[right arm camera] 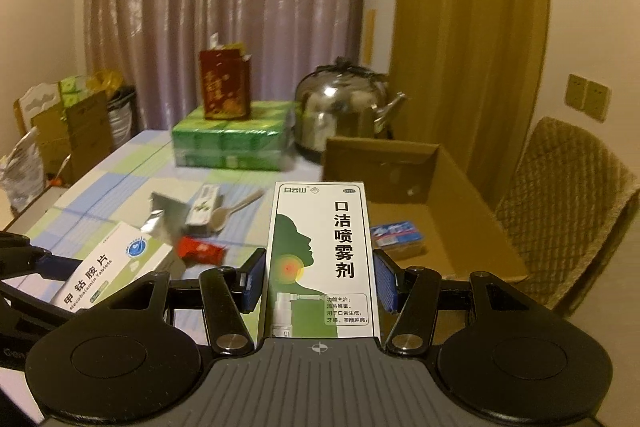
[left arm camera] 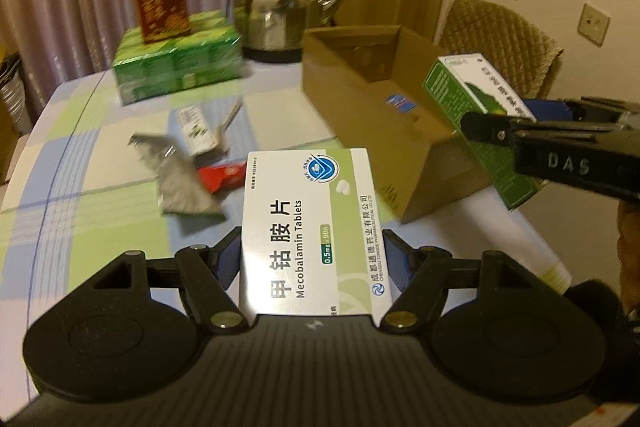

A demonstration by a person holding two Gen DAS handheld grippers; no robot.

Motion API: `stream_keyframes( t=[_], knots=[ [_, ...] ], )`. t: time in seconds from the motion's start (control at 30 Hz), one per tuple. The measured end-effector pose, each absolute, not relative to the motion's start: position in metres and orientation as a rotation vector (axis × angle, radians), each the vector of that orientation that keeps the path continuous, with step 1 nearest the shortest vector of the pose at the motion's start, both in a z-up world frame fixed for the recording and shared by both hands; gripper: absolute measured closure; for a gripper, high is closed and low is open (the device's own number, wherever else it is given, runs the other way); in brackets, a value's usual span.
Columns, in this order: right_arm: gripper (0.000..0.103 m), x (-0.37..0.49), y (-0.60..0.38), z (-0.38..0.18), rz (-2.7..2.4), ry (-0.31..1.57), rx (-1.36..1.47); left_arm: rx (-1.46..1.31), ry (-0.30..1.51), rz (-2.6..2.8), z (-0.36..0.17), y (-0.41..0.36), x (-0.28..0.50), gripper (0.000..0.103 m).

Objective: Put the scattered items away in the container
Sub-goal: 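Carry the tablet box with the left tool and spray box with the right tool over the cardboard box, then open the left tool dropping the tablet box while the right tool releases the spray box inside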

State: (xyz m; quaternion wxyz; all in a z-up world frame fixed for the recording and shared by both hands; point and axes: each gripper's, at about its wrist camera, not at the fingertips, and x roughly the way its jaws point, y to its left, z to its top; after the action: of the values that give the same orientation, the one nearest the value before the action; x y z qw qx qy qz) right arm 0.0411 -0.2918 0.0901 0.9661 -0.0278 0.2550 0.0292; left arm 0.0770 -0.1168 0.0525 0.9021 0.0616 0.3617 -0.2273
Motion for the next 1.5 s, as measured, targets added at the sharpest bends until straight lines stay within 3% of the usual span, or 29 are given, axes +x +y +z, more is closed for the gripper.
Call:
stream_keyframes(
  t=[0.63,1.5],
  knots=[
    [0.051,0.106,-0.380,0.101,-0.049,0.497,-0.041,0.117,0.684,-0.617,0.080,-0.224,0.149,0.036],
    [0.051,0.156,-0.439,0.068,-0.093,0.554,0.086,0.061,0.718,-0.656,0.046,-0.285,0.221,0.035]
  ],
)
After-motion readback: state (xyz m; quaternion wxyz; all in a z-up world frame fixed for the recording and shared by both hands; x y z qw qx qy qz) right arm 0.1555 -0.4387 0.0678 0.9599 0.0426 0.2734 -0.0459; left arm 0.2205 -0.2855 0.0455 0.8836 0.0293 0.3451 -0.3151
